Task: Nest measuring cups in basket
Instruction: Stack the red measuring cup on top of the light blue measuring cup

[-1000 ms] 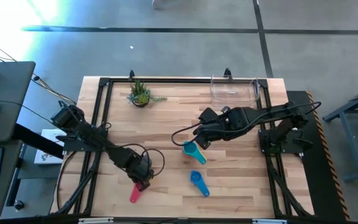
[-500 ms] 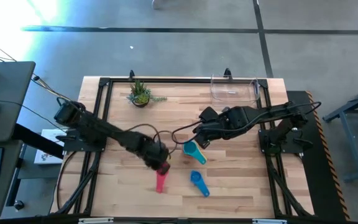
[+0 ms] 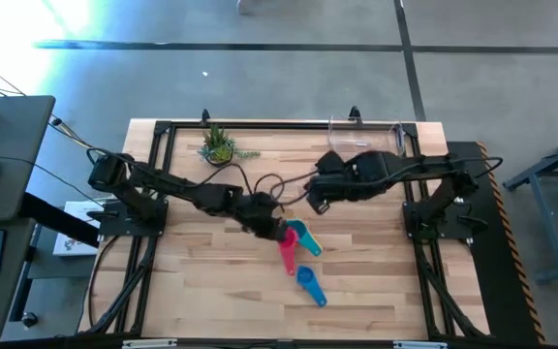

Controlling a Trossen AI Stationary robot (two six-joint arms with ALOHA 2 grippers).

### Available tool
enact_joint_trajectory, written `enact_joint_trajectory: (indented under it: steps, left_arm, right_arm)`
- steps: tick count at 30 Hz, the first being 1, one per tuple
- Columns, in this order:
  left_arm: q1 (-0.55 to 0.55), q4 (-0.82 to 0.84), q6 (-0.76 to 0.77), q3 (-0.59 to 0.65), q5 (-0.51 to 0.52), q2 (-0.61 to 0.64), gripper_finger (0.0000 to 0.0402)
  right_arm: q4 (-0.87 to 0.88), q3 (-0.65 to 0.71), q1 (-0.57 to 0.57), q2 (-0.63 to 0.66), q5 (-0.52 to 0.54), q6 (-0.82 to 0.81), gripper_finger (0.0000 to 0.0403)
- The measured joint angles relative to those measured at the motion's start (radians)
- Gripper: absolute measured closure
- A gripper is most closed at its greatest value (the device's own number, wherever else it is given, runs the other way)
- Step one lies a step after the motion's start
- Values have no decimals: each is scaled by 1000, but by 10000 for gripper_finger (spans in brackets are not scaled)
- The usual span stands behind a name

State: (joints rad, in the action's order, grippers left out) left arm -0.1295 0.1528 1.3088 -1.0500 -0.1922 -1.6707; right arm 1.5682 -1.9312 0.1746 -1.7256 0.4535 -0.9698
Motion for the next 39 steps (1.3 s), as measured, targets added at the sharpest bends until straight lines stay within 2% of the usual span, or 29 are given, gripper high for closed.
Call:
enact_joint_trajectory:
  steps: [5, 12, 18, 22, 32, 39]
  left_arm:
    - [27, -120, 84, 0, 23, 0, 391]
    - [32, -135, 251, 0, 76, 0, 391]
    - [31, -122, 439, 0, 233, 0, 391]
    - [28, -116, 523, 0, 283, -4, 391]
    - [-5, -16, 635, 1, 368, -43, 391]
    - [-10, -108, 627, -1, 377, -54, 391]
  right_arm:
    - [2, -85, -64, 0, 46, 58, 311]
    - [3, -208, -184, 0, 60, 186, 311]
    - [2, -261, -294, 0, 44, 312, 311]
    - [3, -263, -370, 0, 18, 398, 311]
    - [3, -263, -511, 0, -47, 559, 311]
    - [3, -263, -540, 0, -58, 585, 311]
